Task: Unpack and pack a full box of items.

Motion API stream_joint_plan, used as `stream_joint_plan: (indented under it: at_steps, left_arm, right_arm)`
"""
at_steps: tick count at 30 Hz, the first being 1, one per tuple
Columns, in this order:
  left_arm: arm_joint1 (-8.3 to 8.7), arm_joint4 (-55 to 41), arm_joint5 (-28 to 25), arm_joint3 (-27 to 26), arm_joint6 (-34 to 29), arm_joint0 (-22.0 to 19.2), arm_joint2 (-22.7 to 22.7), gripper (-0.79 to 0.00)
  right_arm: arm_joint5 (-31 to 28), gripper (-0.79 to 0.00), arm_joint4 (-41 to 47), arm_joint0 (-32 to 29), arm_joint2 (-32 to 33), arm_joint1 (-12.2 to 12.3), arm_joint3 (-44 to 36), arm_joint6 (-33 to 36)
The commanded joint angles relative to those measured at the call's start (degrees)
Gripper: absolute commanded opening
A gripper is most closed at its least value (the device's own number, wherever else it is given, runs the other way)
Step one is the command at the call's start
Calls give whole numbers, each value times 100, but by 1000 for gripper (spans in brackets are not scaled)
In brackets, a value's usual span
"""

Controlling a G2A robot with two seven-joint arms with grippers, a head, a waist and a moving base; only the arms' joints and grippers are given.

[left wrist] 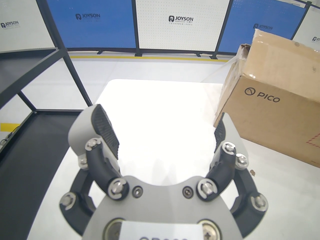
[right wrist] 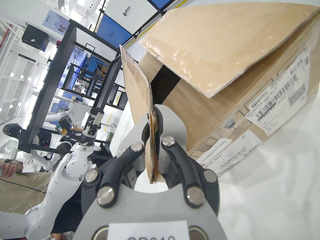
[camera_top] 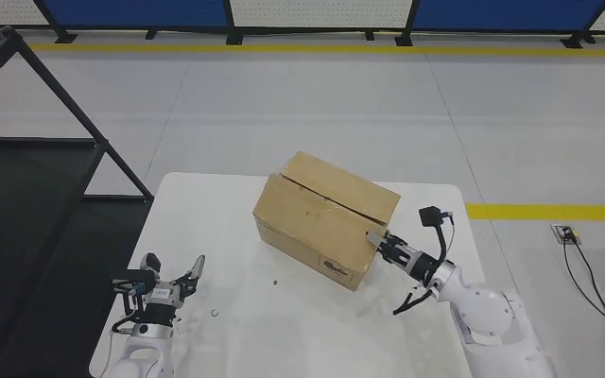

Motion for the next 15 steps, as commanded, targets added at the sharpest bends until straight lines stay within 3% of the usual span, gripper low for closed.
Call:
stream_joint_plan:
  at_steps: [1,15]
  left_arm:
    - [-1,20,-3,0,-13,-6,-2,0]
    - [-4,99,-17,-19,-71,-59,-41,0]
  right_arm:
    - [-102,-785,71,-75,23,22,-52,54]
    - [-925,-785,768,-556,217,200,-306,729]
